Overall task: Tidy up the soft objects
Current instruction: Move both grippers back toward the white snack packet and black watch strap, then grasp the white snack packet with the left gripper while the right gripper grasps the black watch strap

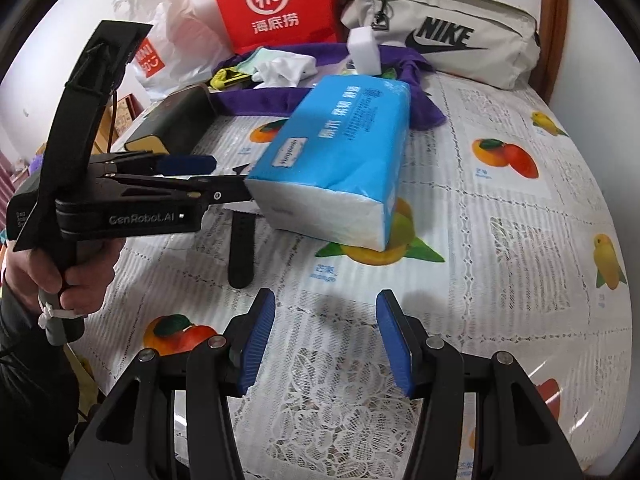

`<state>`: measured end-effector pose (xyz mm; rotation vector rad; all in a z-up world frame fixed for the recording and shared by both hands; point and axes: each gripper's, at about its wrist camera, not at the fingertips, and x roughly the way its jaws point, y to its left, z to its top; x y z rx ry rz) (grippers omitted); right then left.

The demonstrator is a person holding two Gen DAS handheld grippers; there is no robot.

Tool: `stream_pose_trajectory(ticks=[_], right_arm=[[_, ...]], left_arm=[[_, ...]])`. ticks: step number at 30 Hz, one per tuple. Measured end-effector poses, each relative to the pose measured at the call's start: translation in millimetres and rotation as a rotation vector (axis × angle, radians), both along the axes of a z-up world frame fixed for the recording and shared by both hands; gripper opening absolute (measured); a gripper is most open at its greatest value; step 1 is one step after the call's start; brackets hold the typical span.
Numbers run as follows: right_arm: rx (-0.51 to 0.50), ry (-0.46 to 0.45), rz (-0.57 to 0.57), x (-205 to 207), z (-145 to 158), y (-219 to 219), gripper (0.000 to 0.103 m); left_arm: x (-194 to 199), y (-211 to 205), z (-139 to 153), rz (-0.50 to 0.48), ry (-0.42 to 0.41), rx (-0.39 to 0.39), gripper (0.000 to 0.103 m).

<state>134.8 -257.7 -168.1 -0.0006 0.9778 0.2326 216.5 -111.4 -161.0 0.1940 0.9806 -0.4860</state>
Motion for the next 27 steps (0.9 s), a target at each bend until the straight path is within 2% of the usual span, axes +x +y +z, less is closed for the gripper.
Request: stream_pose_trajectory(ticks=[7,9,12,13,15,16,18,21,27], right_arm=[[0.013,0.019,-0.027,8.8,-5.5,-9.0,0.053],[0.01,0.023,-0.026,10.9,-6.7,-8.6,0.053],[0.009,0.031,-0.028,13.6,-8.9,-8.6,0.053],[0.009,0.034,-0.029,14.3,-9.9,-8.5,0.053],[0.007,0.041,-0.03,15.7,-11.7,-7.7,0.053],[0.008,0.046,-0.03,15.9,-13.1,-7.1,0.053],[0.008,0.054,-0.027,16.6,-15.3,-5.5,0.053],[0.004,0.054,-0.017,16.2,-17.1,-1.1,0.053],[0.018,0.036,0.034,16.6,-15.8,14.6,0.053]], left_arm=[[7.3,-15.8,-19.9,-0.081,0.001,0.109,0.07],[7.7,-18.4,-21.5,-0.091,-0.015,0.109,0.078],[7.9,-17.8,-22.8,-0.094,-0.027,0.101,0.079],[7.3,-17.3,-22.6,-0.094,-0.036,0.095,0.076],[4.3,-16.5,-20.6,-0.104,-0.075,0.088,0.049],[4.6,-15.8,-19.2,-0.102,-0.08,0.091,0.044],[8.1,-13.6,-16.5,-0.093,-0.073,0.078,0.027],[11.3,-7.3,-13.9,-0.082,-0.058,0.043,0.019],[2.0,-2.1,-9.3,-0.079,-0.052,0.02,0.013]])
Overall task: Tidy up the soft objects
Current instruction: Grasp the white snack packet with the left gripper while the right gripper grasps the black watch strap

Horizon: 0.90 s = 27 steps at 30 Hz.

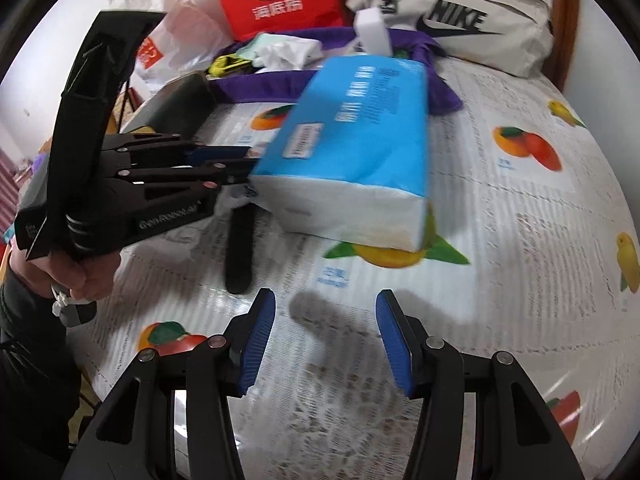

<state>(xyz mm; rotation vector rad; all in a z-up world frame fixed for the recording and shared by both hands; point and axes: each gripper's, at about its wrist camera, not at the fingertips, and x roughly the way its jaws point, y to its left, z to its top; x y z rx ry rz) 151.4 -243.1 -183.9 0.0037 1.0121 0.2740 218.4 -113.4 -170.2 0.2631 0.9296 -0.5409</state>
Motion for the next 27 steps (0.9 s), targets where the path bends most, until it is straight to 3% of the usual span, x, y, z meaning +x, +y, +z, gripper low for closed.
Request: stream_pose_trajectory(ticks=[8,13,15,16,17,27], right_arm=[[0.018,-0.035,0.101,7.0,-4.5,36.2,0.053],[-0.029,-0.093,0.112,14.1,-8.9,55.8,0.053],[-0.043,-0.114,0.124,16.3,-10.1,63.8,0.047],[-0.048,-0.119,0.132,16.6,-11.0,66.2,0.039],[-0.067,-0.131,0.131,16.5,-12.2,69.0,0.021],[-0.127,-0.098,0.147,-9.6,-11.7,66.3,0.02]], left_arm=[[-13.1,49.1,2.3,0.13,0.04,-0.021,0.011],[-29.3,87.5,-0.6,0.225,0.053,-0.009,0.011],[-34.8,101.1,-0.9,0.254,0.056,-0.006,0.011],[-36.7,105.5,-0.8,0.262,0.055,-0.005,0.011],[-38.1,109.4,-0.4,0.271,0.054,-0.005,0.011],[-49.6,145.5,-2.9,0.368,0.064,-0.037,0.011]])
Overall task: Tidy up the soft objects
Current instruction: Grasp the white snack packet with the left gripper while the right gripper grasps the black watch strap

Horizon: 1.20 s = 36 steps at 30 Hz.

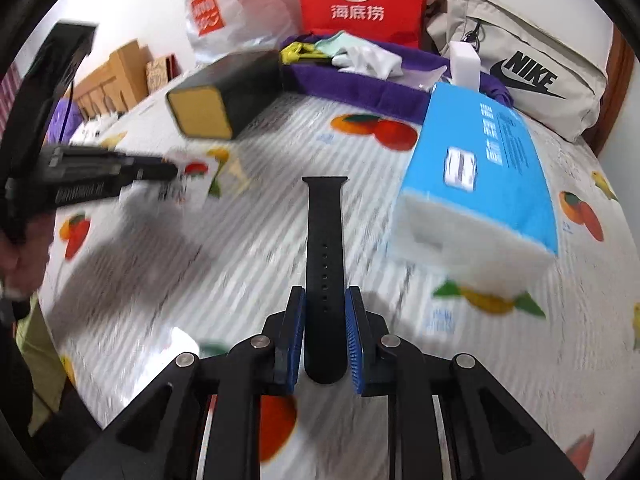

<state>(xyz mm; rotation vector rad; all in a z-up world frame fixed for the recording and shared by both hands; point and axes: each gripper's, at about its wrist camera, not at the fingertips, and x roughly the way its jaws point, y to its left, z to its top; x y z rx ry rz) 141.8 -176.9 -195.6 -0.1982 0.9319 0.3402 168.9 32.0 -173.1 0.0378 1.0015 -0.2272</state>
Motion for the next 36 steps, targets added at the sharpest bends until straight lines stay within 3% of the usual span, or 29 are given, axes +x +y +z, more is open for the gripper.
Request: stream_pose_trajectory(ticks=[6,10,13,15,16,19,22,24,28,33,34,36], right_arm=[[-0.006,0.028,0.005,-19.4,0.2,-3.3,0.021],[0.039,0.018,0.004,-13.4,0.8,-4.3,0.035],[0.04,-0.007,0.002,-3.5,1.0,0.5,0.036],[0.022,-0.019,0.001,2.8,-0.7,6.0,0.033],[0.013,-0.028,0.002,3.3,-1.0,8.1,0.023],[-0.009,-0.048,0.027,0.9,-1.9,13.8,0.021],[0.011,-0.038,0.024,0.6,-0.3,10.6,0.02],[0.027,-0.023,0.023,-1.7,2.3,7.4,0.02],[0.017,-0.027,-0.017,-8.4,7.8,-5.5,0.02],[0.009,-0.014,-0.074,-15.3,8.6,-24.5,0.02],[0.013,-0.013,-0.08,-16.7,8.5,-26.7,0.02],[0.014,-0.009,-0.09,-18.3,7.9,-29.3,0.02]], left_arm=[[-12.6,14.4,-4.3,0.034,0.01,-0.027,0.016],[-16.6,23.5,-4.9,0.059,0.019,-0.049,0.021],[-18.4,26.0,-5.2,0.063,0.021,-0.044,0.022],[-18.5,26.1,-4.6,0.066,0.024,-0.038,0.024],[-18.1,25.4,-4.7,0.066,0.025,-0.034,0.024],[-17.6,23.0,-4.2,0.067,0.024,-0.031,0.029],[-18.0,19.4,-3.6,0.065,0.017,-0.028,0.046],[-18.9,17.1,-2.7,0.059,0.013,-0.042,0.063],[-14.4,8.3,-7.2,0.046,0.023,-0.057,0.075],[-9.6,-17.4,-16.1,0.041,0.005,0.079,0.095],[-8.9,-22.8,-17.8,0.045,-0.009,0.108,0.097],[-6.7,-21.9,-18.2,0.062,-0.01,0.086,0.095]])
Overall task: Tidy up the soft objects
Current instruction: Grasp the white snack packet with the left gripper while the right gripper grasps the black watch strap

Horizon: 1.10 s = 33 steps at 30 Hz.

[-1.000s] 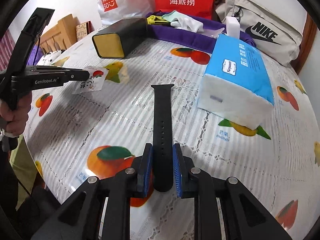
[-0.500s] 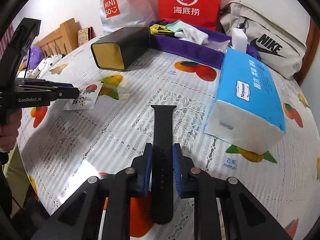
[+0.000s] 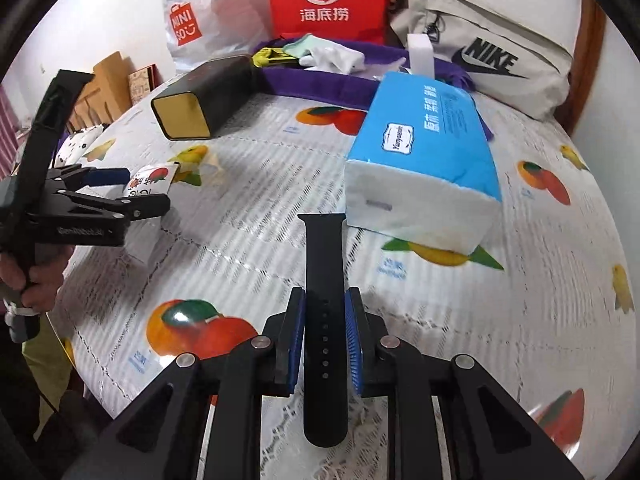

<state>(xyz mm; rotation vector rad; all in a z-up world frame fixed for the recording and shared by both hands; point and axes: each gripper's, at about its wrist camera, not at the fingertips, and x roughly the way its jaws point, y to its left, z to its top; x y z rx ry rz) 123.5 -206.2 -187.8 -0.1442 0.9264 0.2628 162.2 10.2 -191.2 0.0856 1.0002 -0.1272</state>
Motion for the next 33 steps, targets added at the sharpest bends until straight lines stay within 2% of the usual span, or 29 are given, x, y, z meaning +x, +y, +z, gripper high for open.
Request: stream_pose_trajectory(ticks=[1,3,6,14,15,16,19,24,33], right_arm=[[0.004,-0.002,-0.002,-0.4,0.4,-0.8,0.02],[0.01,-0.008,-0.006,-2.3,2.4,-1.3,0.02],[0.017,-0.008,0.003,-6.3,4.7,0.6,0.02],[0.032,-0.011,-0.005,-23.5,9.5,-3.2,0.02],[0.029,-0.013,-0.013,-26.0,10.3,-6.1,0.02],[0.027,-0.016,-0.022,-27.8,11.4,-9.0,0.02],[0.027,-0.031,-0.05,-31.3,16.5,-18.7,0.02],[0.016,-0.046,-0.066,-32.2,19.4,-24.5,0.02],[0.015,-0.059,-0.09,-34.0,23.4,-32.5,0.02]], left_arm=[[0.6,1.4,0.5,0.005,-0.002,-0.007,0.091],[-0.9,1.1,4.6,-0.013,-0.03,-0.012,0.057],[-0.9,-2.1,6.6,-0.035,-0.027,-0.004,0.052],[-7.8,6.0,11.4,-0.015,-0.022,-0.034,0.05],[-8.6,8.1,12.0,-0.011,-0.021,-0.041,0.023],[-8.5,10.5,12.1,-0.008,-0.006,-0.053,0.016],[-10.6,14.8,16.0,-0.03,-0.006,-0.112,0.016],[-12.8,11.0,13.3,-0.041,0.003,-0.104,0.015],[-17.7,19.5,26.3,-0.021,-0.021,-0.106,0.014]])
